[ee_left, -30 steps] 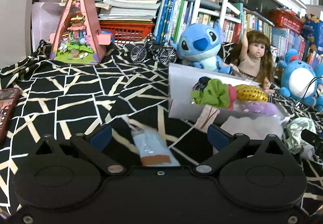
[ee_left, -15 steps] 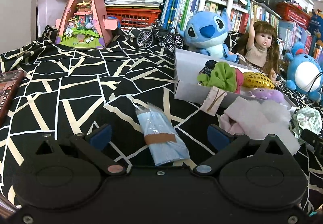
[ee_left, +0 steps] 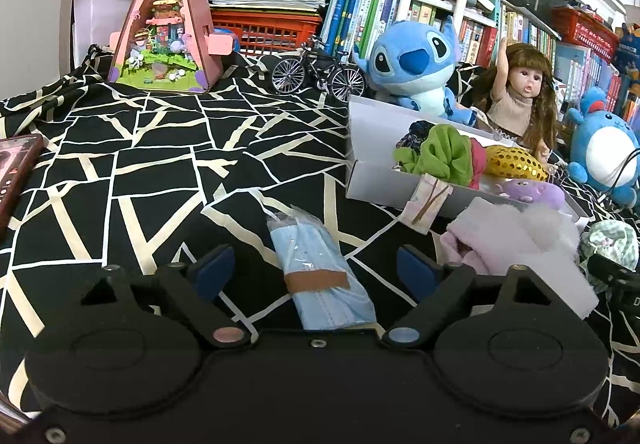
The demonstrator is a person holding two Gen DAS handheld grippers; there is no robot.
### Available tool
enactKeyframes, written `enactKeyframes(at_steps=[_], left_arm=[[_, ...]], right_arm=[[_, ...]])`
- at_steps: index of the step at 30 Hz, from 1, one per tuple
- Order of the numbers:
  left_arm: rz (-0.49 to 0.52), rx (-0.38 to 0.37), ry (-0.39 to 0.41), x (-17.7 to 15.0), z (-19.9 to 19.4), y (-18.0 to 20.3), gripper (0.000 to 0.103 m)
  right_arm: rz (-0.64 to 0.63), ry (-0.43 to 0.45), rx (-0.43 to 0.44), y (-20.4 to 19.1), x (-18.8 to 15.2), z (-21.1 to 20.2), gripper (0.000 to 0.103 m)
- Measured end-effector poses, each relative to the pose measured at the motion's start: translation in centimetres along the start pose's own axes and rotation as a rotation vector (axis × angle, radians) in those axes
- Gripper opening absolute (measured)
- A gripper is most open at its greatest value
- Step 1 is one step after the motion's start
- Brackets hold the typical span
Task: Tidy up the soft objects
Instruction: 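Grasp the green gingham cloth bag with the right tool while the left grasps the light-blue packet, then lift the gingham bag and blue packet with both tools toward the box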
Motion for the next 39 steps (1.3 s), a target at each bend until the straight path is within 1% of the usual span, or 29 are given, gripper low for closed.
enactKeyframes(at_steps=[2,4,7,9,10,13,14,16,18,20,22,24,25,27,31,39], left_arm=[[0.011,0.005,-0.008,0.0,0.1,0.1,0.067],[0.026,0.003,-0.019,-0.1,0.3,0.2,0.060],[0.054,0.014,-0.016,-0.3,0.3,0.5,0.043],[0.066,0.021,-0.015,-0.3,0.3,0.6,0.040],[0.066,0.022,-0.012,-0.2,0.3,0.7,0.036],[0.063,0.021,-0.008,0.0,0.1,0.5,0.035],[0.062,0.020,-0.006,0.1,0.1,0.5,0.035],[0.061,0.018,0.001,0.4,-0.1,0.4,0.035],[0.058,0.016,0.009,0.7,-0.2,0.4,0.035],[0.056,0.014,0.017,1.0,-0.3,0.3,0.034],[0.053,0.011,0.022,1.3,-0.5,0.3,0.034],[0.052,0.008,0.030,1.7,-0.6,0.2,0.034],[0.051,0.008,0.034,1.8,-0.6,0.2,0.034],[0.050,0.004,0.043,2.2,-0.8,0.3,0.034],[0.051,-0.008,0.057,3.0,-0.9,0.4,0.034],[0.055,-0.055,0.090,5.7,-0.7,1.0,0.034]], right_arm=[[-0.013,-0.006,0.001,-0.2,0.2,0.2,0.103],[-0.028,-0.012,0.005,-0.4,0.3,0.5,0.103],[-0.055,-0.027,0.010,-0.8,0.4,1.0,0.103],[-0.074,-0.039,0.010,-1.0,0.5,1.2,0.103],[-0.083,-0.046,0.011,-1.1,0.6,1.4,0.103],[-0.099,-0.054,0.018,-1.2,0.8,1.5,0.103],[-0.104,-0.055,0.021,-1.2,0.9,1.5,0.100],[-0.119,-0.055,0.024,-1.0,1.1,1.4,0.093],[-0.126,-0.055,0.031,-0.8,1.4,1.3,0.083],[-0.120,-0.053,0.051,-0.6,1.7,1.1,0.075],[-0.110,-0.047,0.056,-0.4,1.9,0.9,0.068],[-0.093,-0.043,0.063,-0.3,2.1,0.7,0.057],[-0.086,-0.039,0.066,-0.2,2.2,0.6,0.055],[-0.074,-0.026,0.066,-0.1,2.4,0.4,0.046],[-0.050,0.007,0.053,0.3,3.0,-0.1,0.041],[0.012,0.056,0.055,1.6,4.7,-0.7,0.041]])
Point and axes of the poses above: each gripper's, at about its wrist camera, not at the fingertips, and z roughly the way its jaws point, y to its right, x to its top, the point moved 2 cm from there along z, roughly the way its jaws point, and after that the axes turned 6 degrees about -z, right-handed, at the moved point
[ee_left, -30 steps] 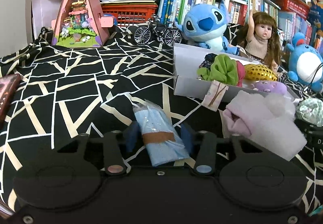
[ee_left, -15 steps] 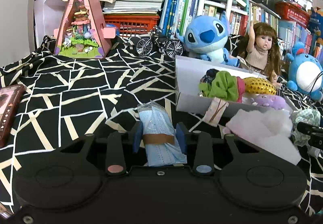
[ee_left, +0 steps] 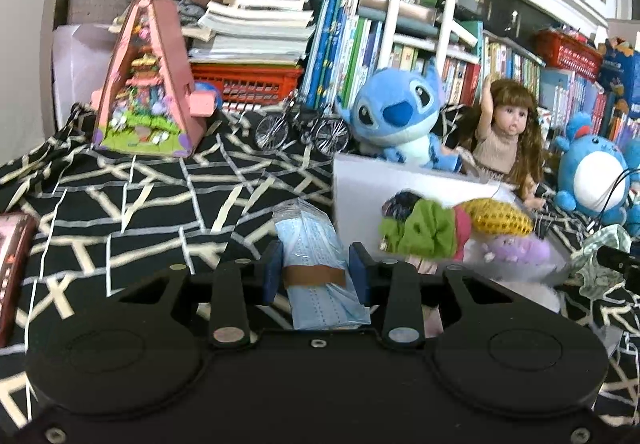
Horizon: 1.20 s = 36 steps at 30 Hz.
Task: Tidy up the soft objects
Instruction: 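Lift the gingham bag and blue packet with both tools toward the box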
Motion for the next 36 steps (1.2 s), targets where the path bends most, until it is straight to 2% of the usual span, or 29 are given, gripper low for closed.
enactKeyframes(at_steps=[5,7,8,13,14,15,16,17,18,20,27,28,29,30,33,36], left_arm=[[-0.004,-0.032,0.003,2.3,1.1,0.8,0.034],[-0.013,-0.045,0.004,3.3,1.8,1.2,0.034],[-0.015,-0.048,0.006,3.7,2.2,1.4,0.034],[-0.032,-0.071,-0.007,4.5,3.2,1.9,0.034],[-0.032,-0.075,-0.010,4.4,3.3,2.0,0.034],[-0.026,-0.074,-0.012,4.2,3.3,2.0,0.034],[-0.021,-0.071,-0.015,3.9,3.4,2.0,0.034],[-0.016,-0.070,-0.021,3.7,3.4,2.0,0.034],[-0.015,-0.070,-0.028,3.4,3.5,2.0,0.034],[-0.016,-0.071,-0.039,3.1,3.7,1.9,0.034],[-0.001,-0.084,-0.043,2.9,3.7,2.5,0.034],[0.003,-0.086,-0.044,3.0,3.8,2.6,0.034],[0.006,-0.087,-0.044,3.0,3.8,2.7,0.034],[0.010,-0.088,-0.043,3.0,3.8,2.8,0.034],[0.018,-0.093,-0.039,3.3,4.0,3.0,0.034],[0.023,-0.102,-0.035,3.9,4.3,3.2,0.034]], right_arm=[[0.027,0.027,0.011,0.5,1.5,0.6,0.040],[0.033,0.039,0.011,0.6,2.2,1.1,0.033],[0.033,0.042,0.009,0.7,2.5,1.3,0.026],[0.039,0.022,0.013,0.7,3.0,2.5,0.023],[0.040,0.013,0.018,0.7,2.8,2.5,0.024],[0.040,0.004,0.024,0.6,2.4,2.4,0.032],[0.040,-0.003,0.029,0.6,2.1,2.2,0.033],[0.037,-0.014,0.034,0.5,1.7,2.1,0.044],[0.034,-0.026,0.046,0.5,1.3,2.1,0.051],[0.038,-0.053,0.061,0.5,0.5,2.1,0.060],[0.078,-0.159,0.087,0.5,-1.3,3.7,0.064],[0.091,-0.171,0.093,0.5,-1.6,3.9,0.058],[0.109,-0.176,0.102,0.5,-1.8,4.0,0.039],[0.126,-0.179,0.101,0.6,-1.8,4.0,0.025],[0.132,-0.134,0.085,0.6,-1.1,3.2,0.020],[0.120,-0.078,0.076,0.8,0.4,2.3,0.020]])
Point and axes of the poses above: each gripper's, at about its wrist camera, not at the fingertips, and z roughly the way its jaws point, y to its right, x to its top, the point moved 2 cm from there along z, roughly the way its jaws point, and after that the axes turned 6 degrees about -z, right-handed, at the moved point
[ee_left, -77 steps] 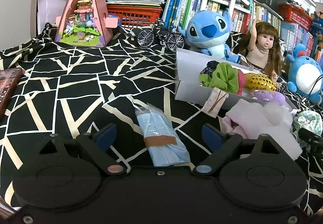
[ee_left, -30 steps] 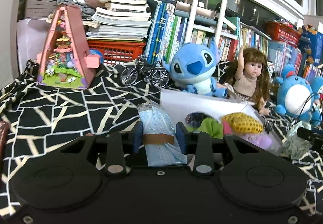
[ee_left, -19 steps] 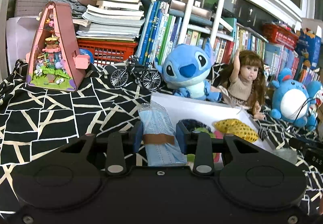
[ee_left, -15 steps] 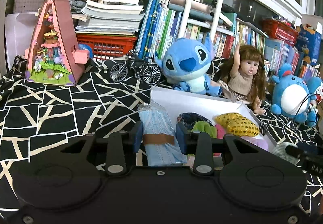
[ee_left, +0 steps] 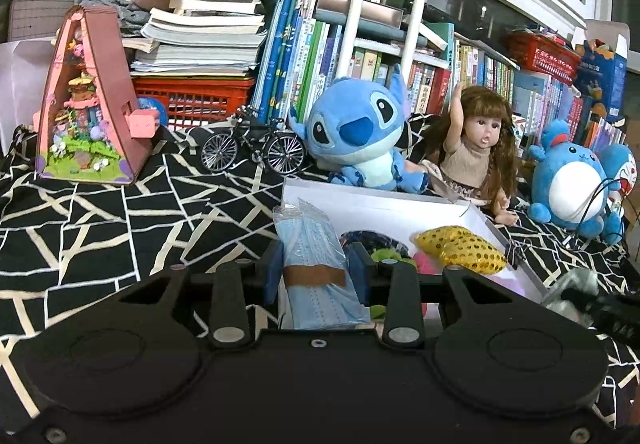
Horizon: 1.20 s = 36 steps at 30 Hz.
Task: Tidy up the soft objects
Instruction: 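Lift the gingham bag and blue packet with both tools toward the box, then lower both tools into the white box and open them to release the items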
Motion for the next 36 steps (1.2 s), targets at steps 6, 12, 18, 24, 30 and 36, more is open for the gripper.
enactKeyframes(at_steps=[6,12,18,24,30,36], left_arm=[[0.015,-0.038,0.014,2.2,1.5,0.9,0.034],[0.004,-0.089,-0.020,5.4,5.5,2.5,0.034],[-0.027,-0.122,-0.113,6.9,11.6,3.8,0.034],[-0.086,-0.100,-0.197,5.8,16.3,4.1,0.034],[-0.091,-0.102,-0.237,4.7,18.0,4.3,0.034],[-0.076,-0.091,-0.277,3.7,19.1,4.5,0.033]], right_arm=[[-0.015,0.079,0.012,-0.1,4.1,0.2,0.021],[0.007,0.093,0.045,-0.2,8.3,4.1,0.022],[0.106,0.038,0.058,0.2,10.6,10.7,0.022],[0.275,-0.088,0.080,0.1,10.5,17.0,0.022],[0.267,-0.147,0.054,-1.0,8.5,19.7,0.022],[0.243,-0.162,0.045,-1.3,8.0,20.4,0.023]])
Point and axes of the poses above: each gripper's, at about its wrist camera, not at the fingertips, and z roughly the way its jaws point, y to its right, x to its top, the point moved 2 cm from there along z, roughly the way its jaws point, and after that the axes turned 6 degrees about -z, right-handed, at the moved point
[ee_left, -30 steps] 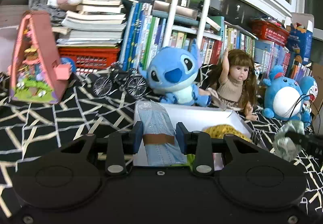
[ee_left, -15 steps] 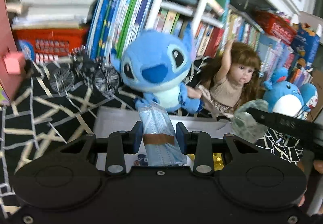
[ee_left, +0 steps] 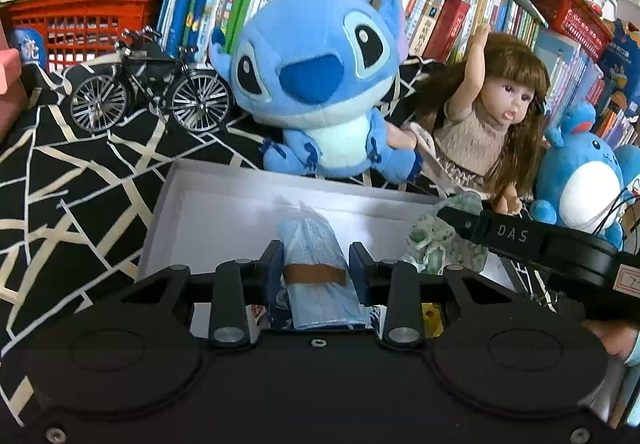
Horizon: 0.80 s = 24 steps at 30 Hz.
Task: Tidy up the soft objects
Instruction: 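Lower both tools into the white box and open them to release the items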
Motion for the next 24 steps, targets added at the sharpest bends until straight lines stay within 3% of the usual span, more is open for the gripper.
enactKeyframes(at_steps=[16,19,20,21,24], left_arm=[[0.002,0.002,-0.029,-0.5,1.2,-0.3,0.032],[0.004,0.007,-0.026,-0.5,1.1,-0.3,0.042],[0.005,0.011,-0.024,-0.5,1.0,-0.2,0.045],[0.007,0.013,-0.021,-0.5,0.9,-0.2,0.046],[0.010,0.011,-0.014,-0.5,0.5,0.0,0.056]], right_arm=[[0.011,-0.028,0.011,0.2,-1.1,1.1,0.033],[-0.002,-0.023,0.005,0.2,-1.0,0.9,0.041],[-0.004,-0.019,0.002,0.2,-0.9,0.8,0.052],[-0.001,-0.016,0.006,0.3,-0.9,0.7,0.055],[0.013,-0.016,0.021,0.5,-0.7,0.3,0.060]])
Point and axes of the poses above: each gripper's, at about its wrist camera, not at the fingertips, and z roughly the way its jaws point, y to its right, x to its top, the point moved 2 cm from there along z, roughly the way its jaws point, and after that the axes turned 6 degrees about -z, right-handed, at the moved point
